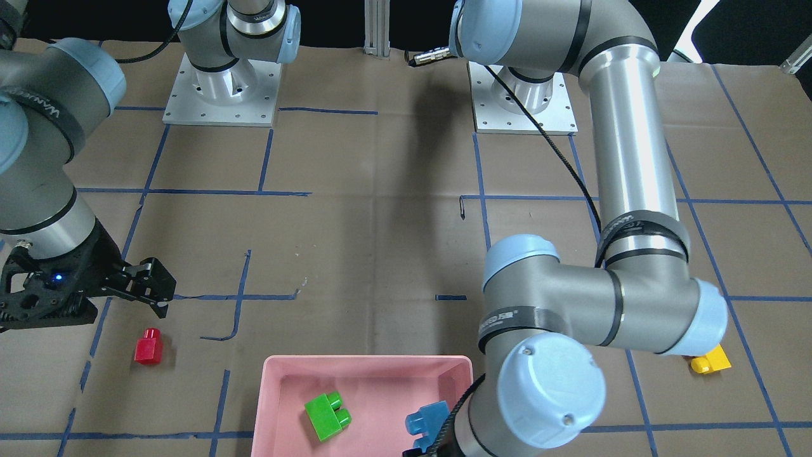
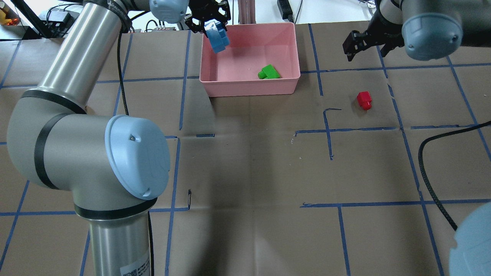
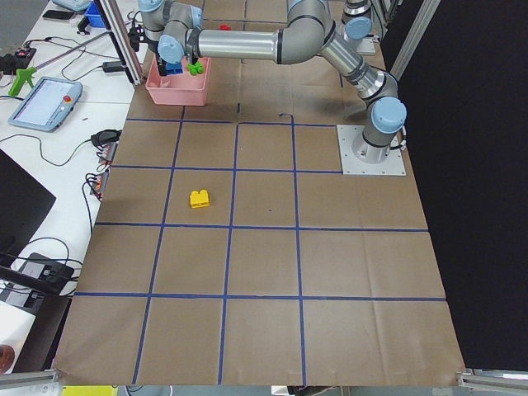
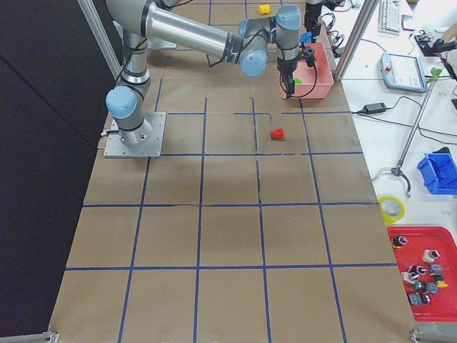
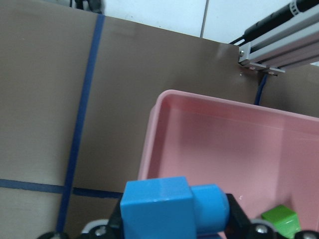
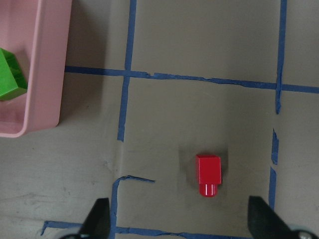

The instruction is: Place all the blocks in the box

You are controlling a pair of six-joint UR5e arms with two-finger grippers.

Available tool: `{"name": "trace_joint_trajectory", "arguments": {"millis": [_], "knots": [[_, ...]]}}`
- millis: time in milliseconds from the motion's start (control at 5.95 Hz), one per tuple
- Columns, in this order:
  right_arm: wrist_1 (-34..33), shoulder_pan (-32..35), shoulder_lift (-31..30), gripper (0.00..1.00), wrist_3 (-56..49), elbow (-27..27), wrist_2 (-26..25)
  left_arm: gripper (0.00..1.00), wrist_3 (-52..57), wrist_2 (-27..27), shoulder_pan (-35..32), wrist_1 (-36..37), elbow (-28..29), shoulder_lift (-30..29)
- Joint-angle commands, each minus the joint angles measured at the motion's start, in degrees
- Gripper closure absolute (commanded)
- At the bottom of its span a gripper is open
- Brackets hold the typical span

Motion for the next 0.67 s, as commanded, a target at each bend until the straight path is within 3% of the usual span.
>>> {"name": "trace_joint_trajectory", "arguments": {"millis": [0,168,504], "knots": [[-6.6,-2.4,1.9,0.04,-3.3,5.3,1.6,0.38,-2.0,0.3,-2.1,1.9,-0.4,-1.7],[-10.3,-2.6,3.6,0.04,-3.3,7.2,1.7,0.01,-2.0,1.5,-2.1,1.9,-0.4,-1.4],[-18.5,-4.0,7.7,0.05,-3.3,8.3,1.8,0.00,-1.1,3.7,-0.6,1.2,0.2,0.7]]}}
